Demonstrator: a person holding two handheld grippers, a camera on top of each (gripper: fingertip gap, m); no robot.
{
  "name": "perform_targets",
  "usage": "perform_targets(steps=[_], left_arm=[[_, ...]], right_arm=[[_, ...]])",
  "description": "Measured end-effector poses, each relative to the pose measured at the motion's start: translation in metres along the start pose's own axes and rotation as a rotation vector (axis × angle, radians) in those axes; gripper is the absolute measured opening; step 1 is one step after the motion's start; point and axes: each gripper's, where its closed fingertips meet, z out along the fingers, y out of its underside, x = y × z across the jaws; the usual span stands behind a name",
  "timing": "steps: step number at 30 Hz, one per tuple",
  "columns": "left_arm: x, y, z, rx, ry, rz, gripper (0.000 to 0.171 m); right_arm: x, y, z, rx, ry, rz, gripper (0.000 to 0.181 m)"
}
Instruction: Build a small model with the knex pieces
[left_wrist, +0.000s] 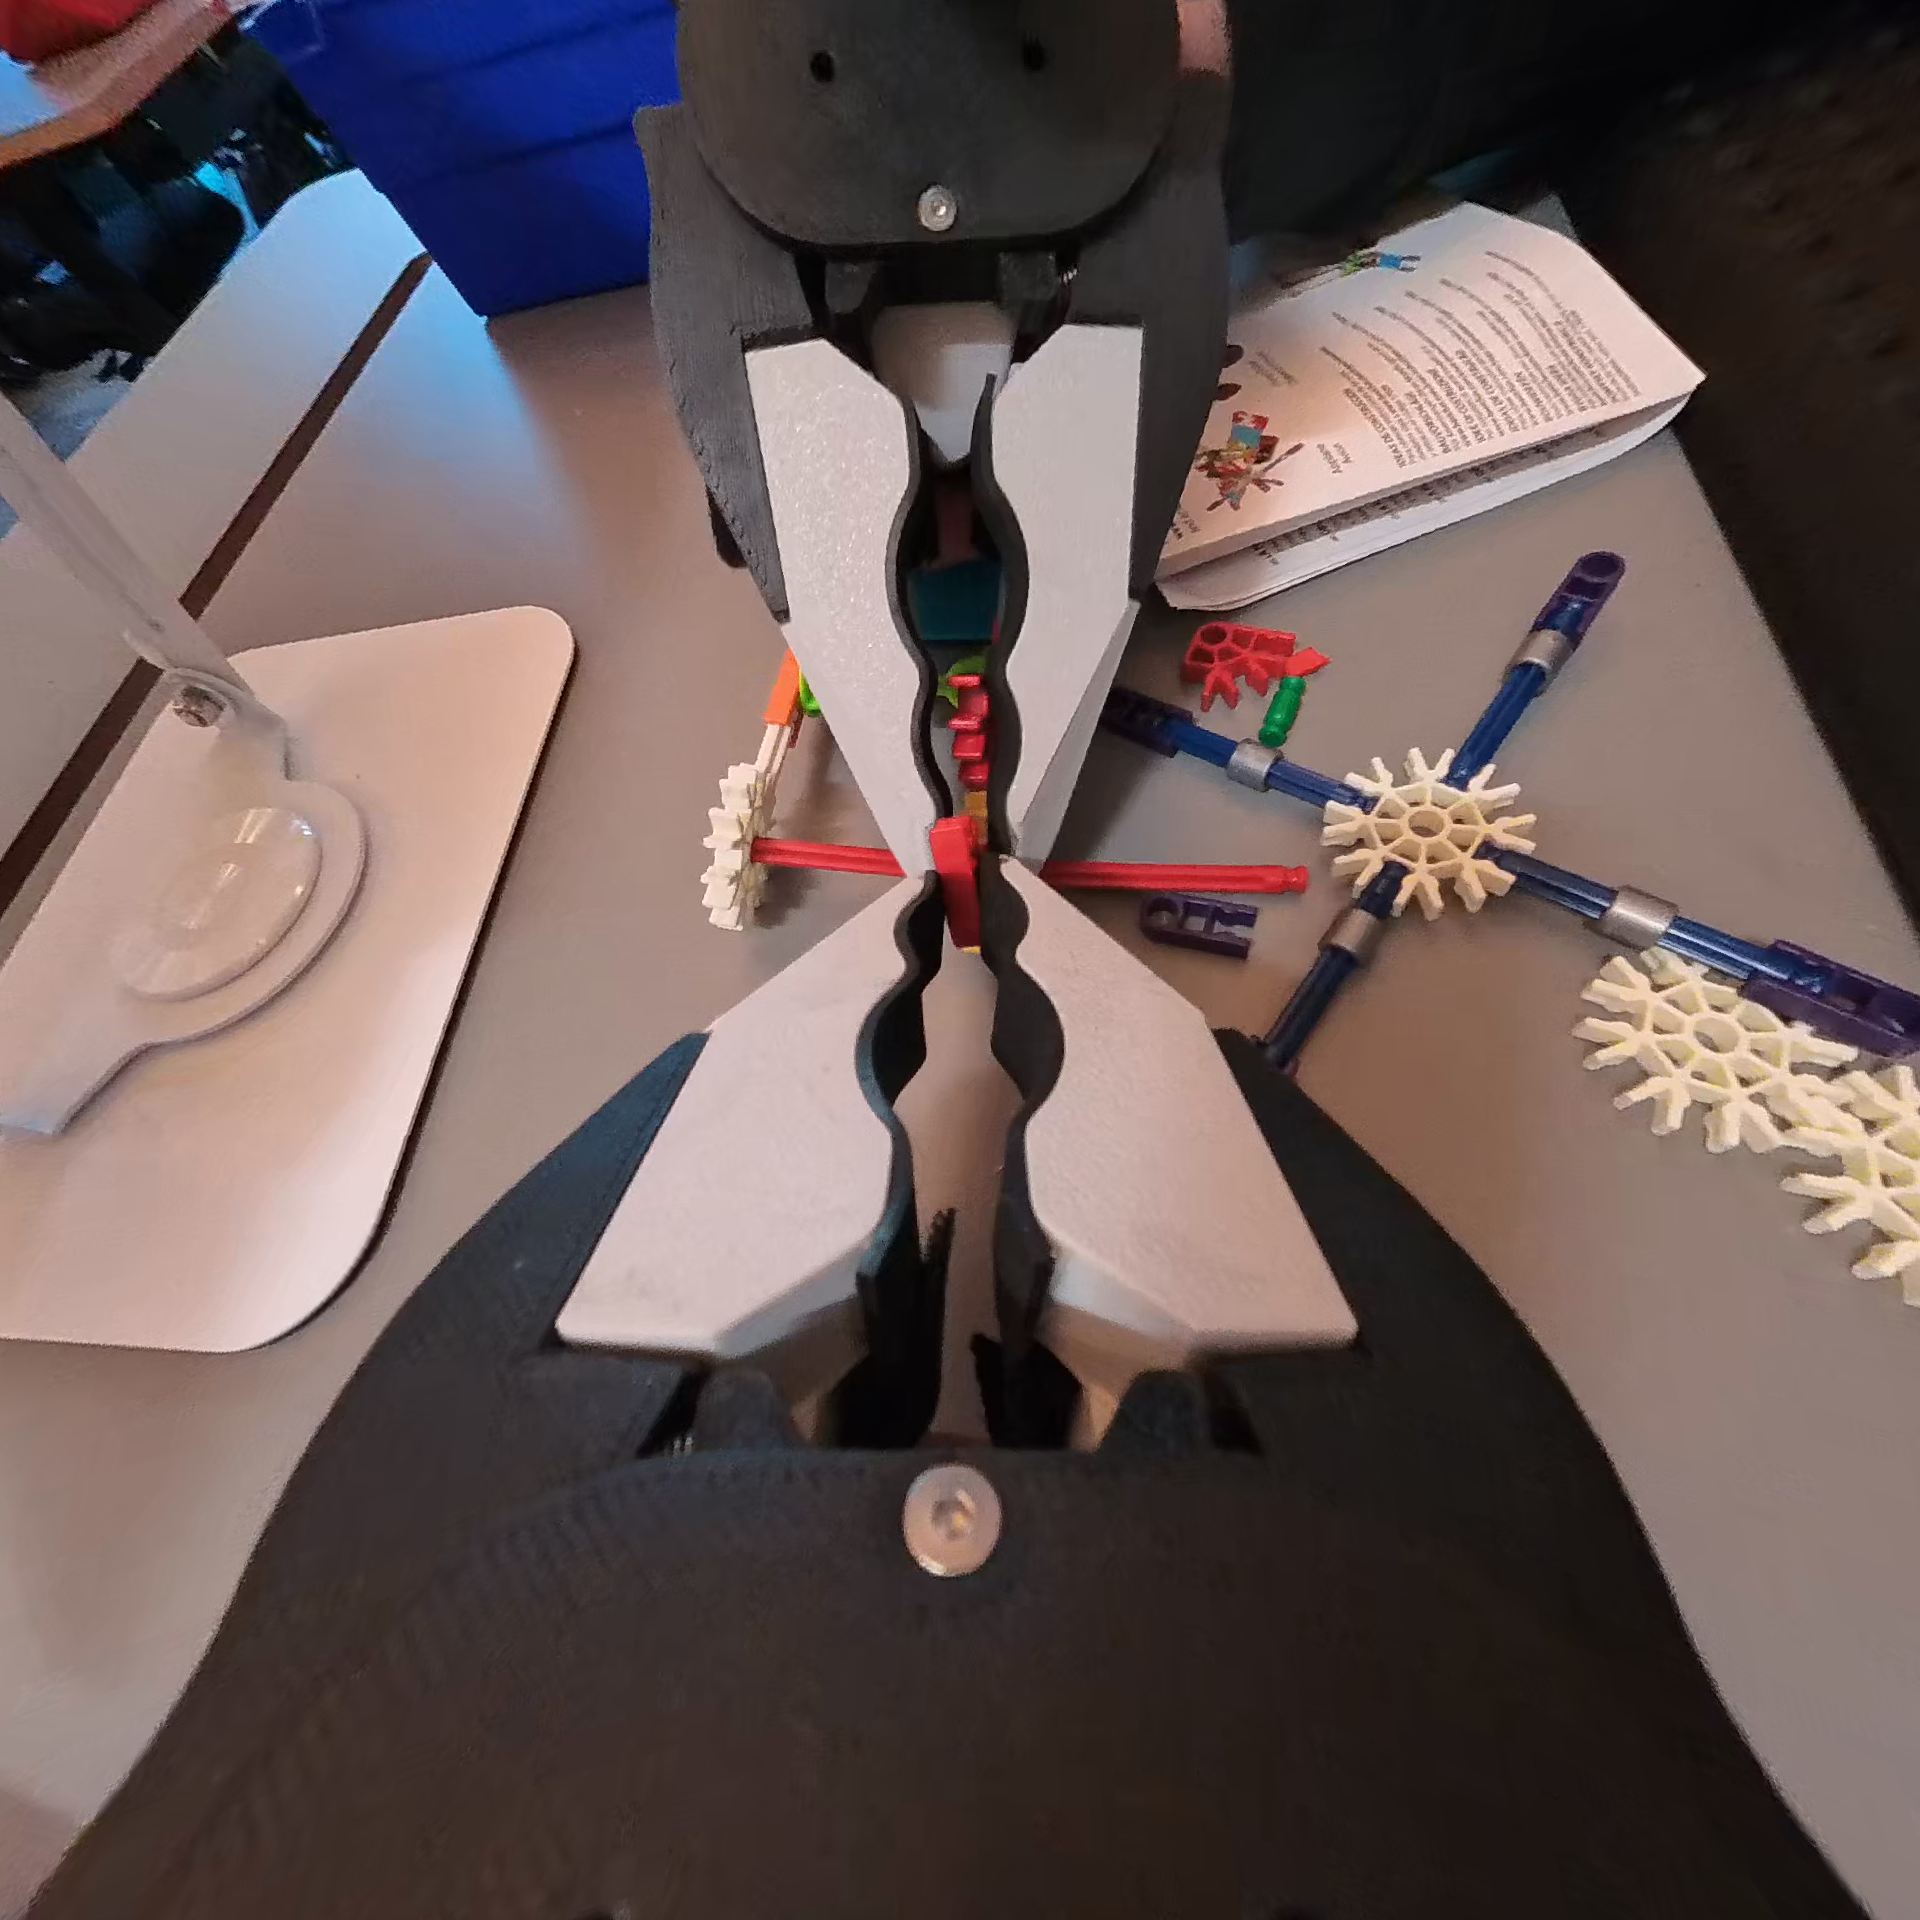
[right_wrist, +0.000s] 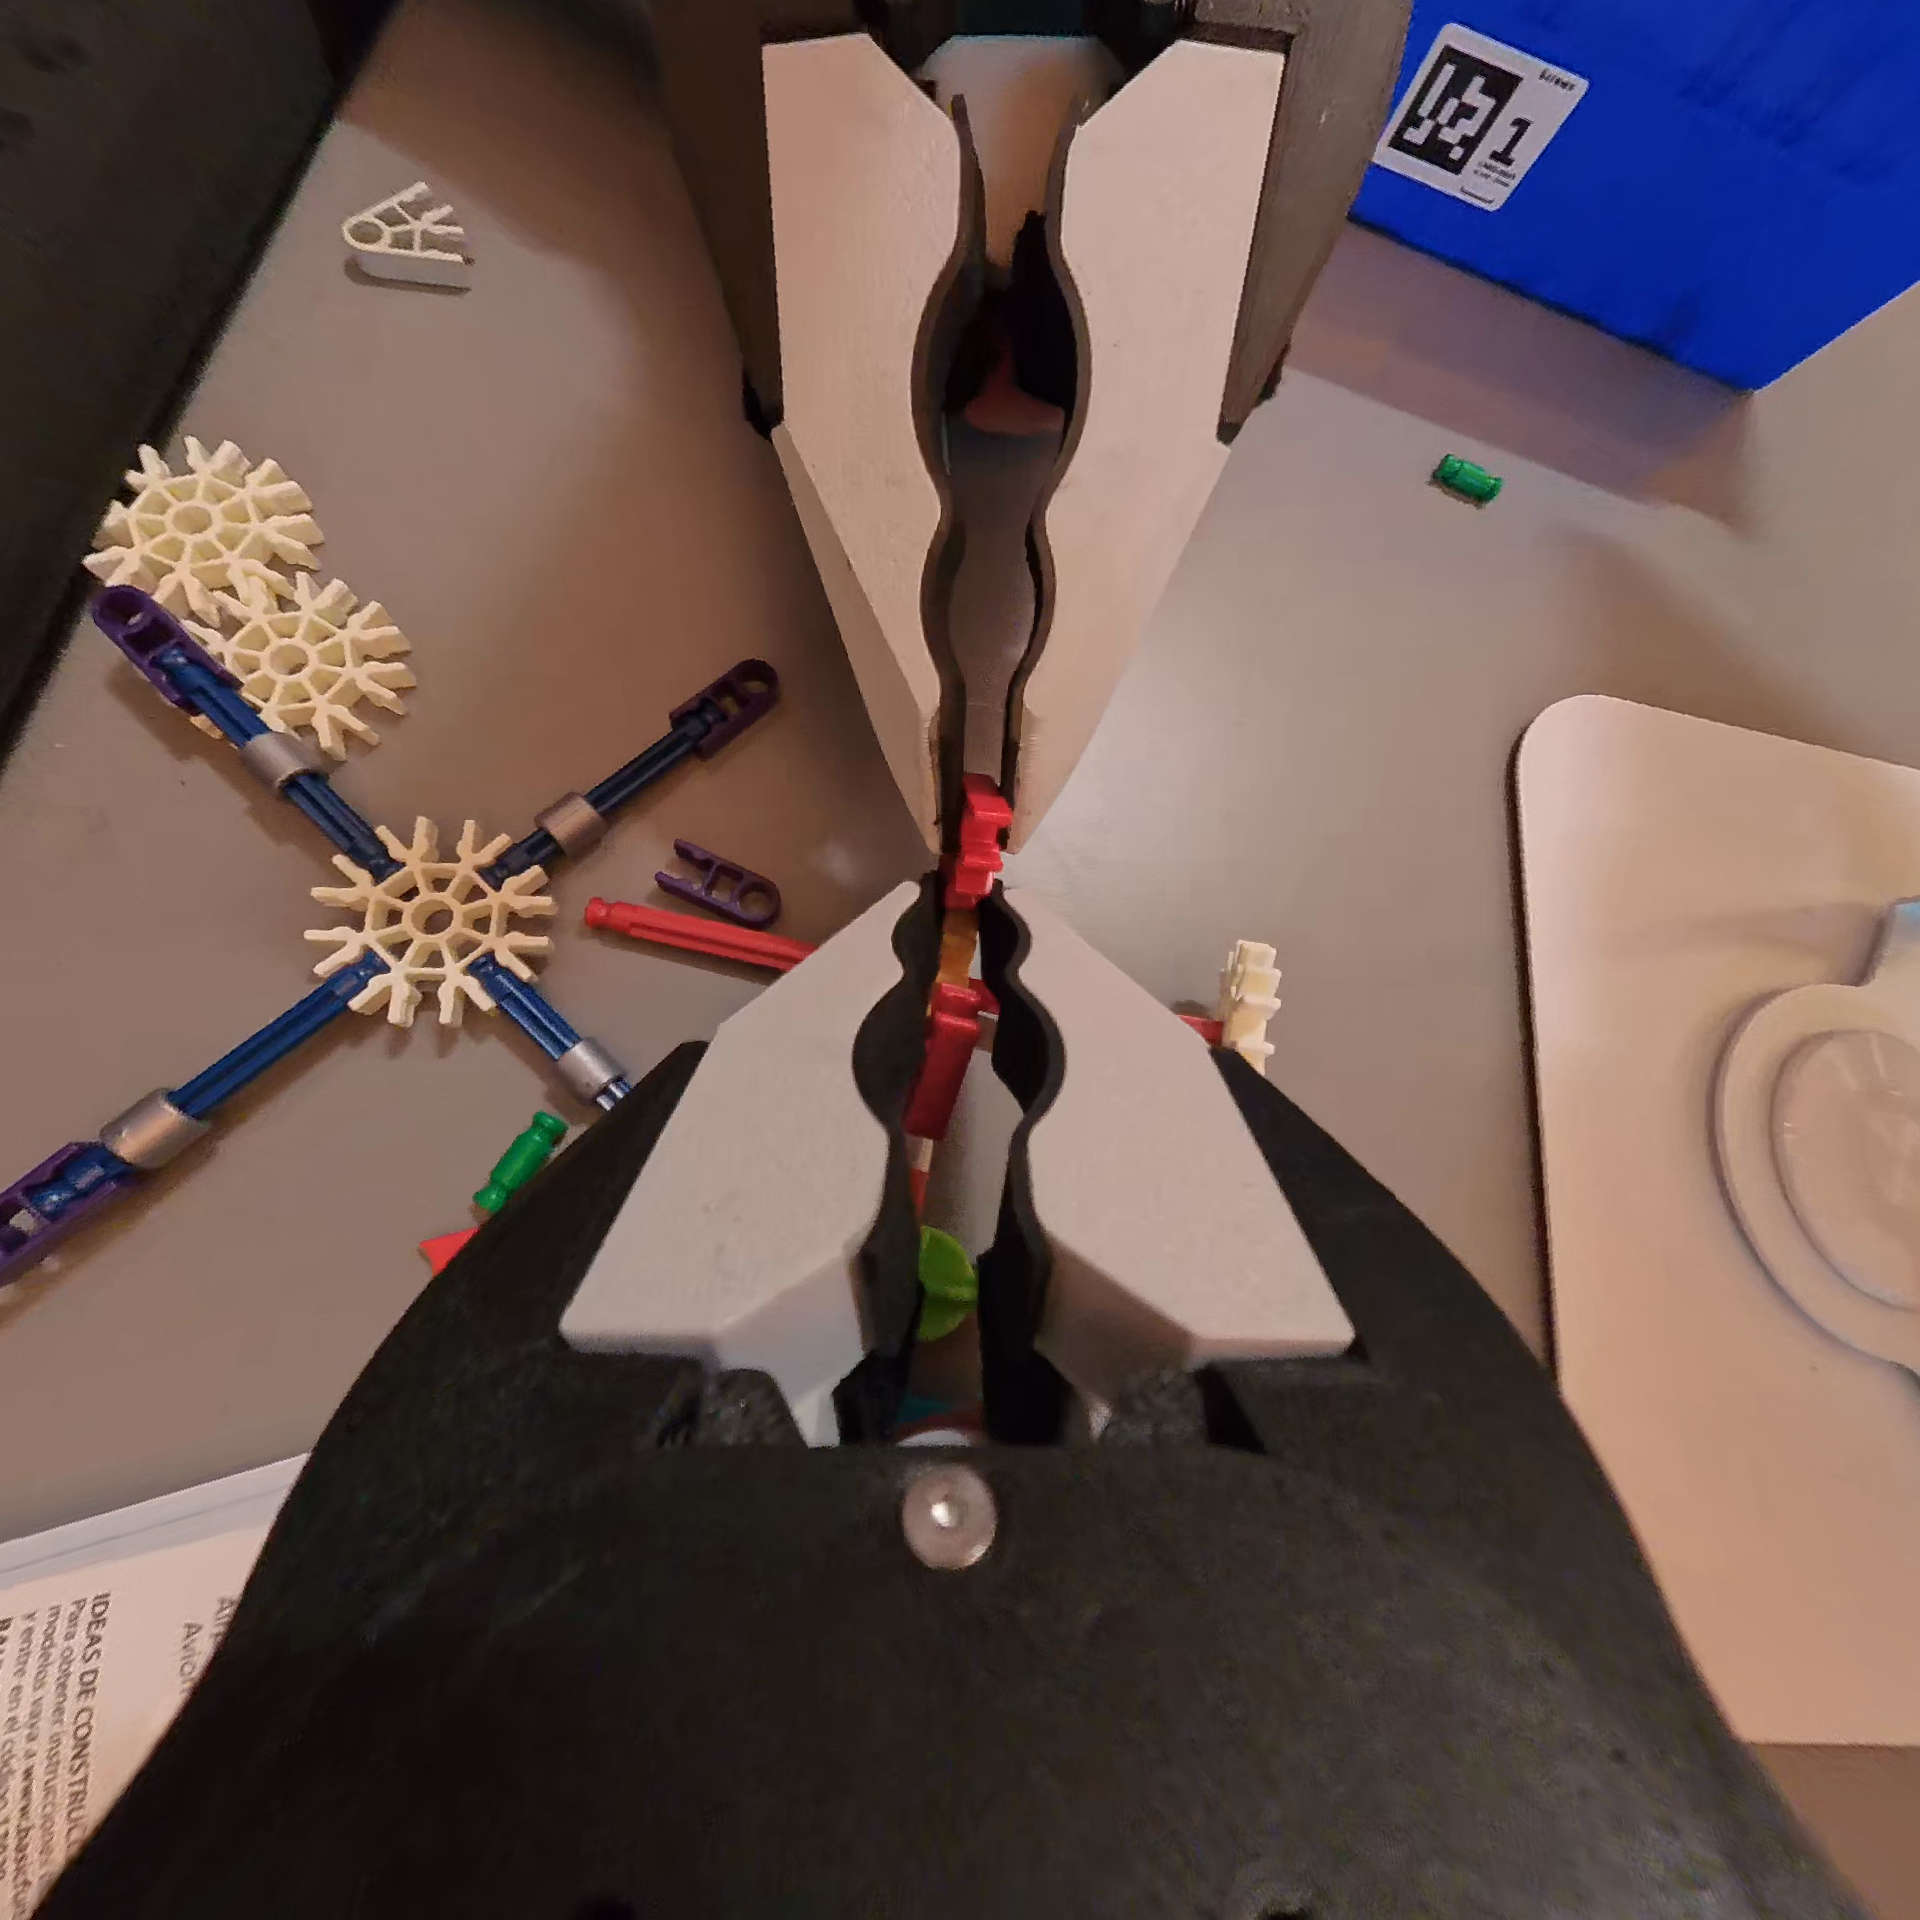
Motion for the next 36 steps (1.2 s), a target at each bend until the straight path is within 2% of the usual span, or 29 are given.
perform_targets(steps=[7,13,17,26,36], left_arm=[[0.002,-0.003,-0.001,-0.023,0.01,-0.048,0.005],[-0.002,0.005,-0.008,-0.08,-0.053,-0.066,0.006],[-0.004,0.01,0.0,-0.124,-0.089,-0.036,0.007],[-0.002,0.009,0.007,-0.111,-0.093,-0.045,0.007],[0.001,0.011,0.01,-0.107,-0.003,-0.097,0.004]], right_arm=[[-0.001,-0.002,-0.003,0.056,-0.06,0.065,0.004],[0.005,0.0,-0.004,0.06,-0.041,0.089,0.004],[0.006,0.0,-0.004,0.061,-0.034,0.086,0.004],[0.004,0.001,-0.002,0.039,-0.025,0.054,0.003],[0.001,0.002,0.0,-0.011,0.03,-0.049,0.002]])
